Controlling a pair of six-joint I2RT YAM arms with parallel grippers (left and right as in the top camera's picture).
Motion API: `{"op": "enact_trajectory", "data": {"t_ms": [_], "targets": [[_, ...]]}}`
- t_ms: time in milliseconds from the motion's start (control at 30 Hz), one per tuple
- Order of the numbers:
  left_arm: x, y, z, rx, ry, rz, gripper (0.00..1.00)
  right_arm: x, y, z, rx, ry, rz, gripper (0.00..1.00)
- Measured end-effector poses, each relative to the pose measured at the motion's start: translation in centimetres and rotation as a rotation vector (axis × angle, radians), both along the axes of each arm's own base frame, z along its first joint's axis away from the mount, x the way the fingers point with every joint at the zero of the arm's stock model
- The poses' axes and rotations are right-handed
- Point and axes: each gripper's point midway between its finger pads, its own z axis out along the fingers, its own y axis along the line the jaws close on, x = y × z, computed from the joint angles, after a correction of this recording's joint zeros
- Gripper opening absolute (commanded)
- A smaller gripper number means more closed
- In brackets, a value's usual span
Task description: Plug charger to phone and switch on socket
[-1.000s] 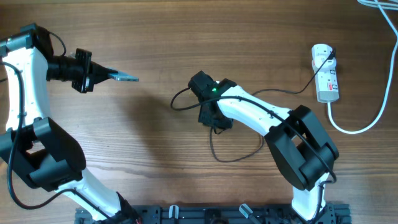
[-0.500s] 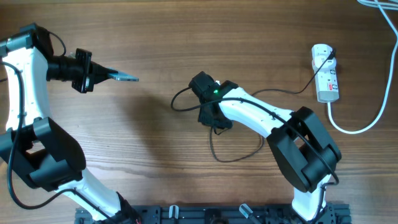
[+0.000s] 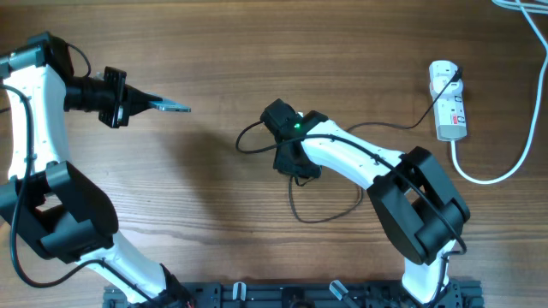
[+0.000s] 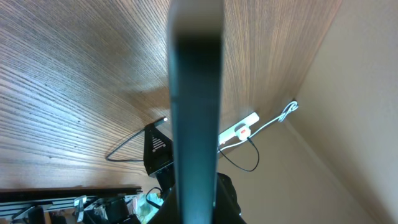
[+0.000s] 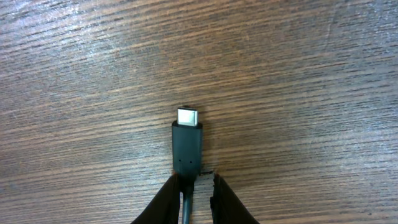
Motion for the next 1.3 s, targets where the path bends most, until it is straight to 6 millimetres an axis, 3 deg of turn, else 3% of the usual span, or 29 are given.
{"op": "enact_trajectory", "data": {"t_ms": [467, 733, 1300], "targets": [[-0.01, 0.01, 0.00, 0.000, 0.000, 0.000, 0.05, -0.32, -0.09, -0.02, -0.011, 0.007, 0.005, 0.18], [-0.01, 0.01, 0.00, 0.000, 0.000, 0.000, 0.05, -0.40, -0.25, -0.04, -0.022, 0.007, 0.006, 0.08], [0.23, -0.12, 0.20, -0.001, -0.050, -0.035, 0.04, -0.58, -0.43, 0.12, -0.030, 0.011, 0.057, 0.04]]}}
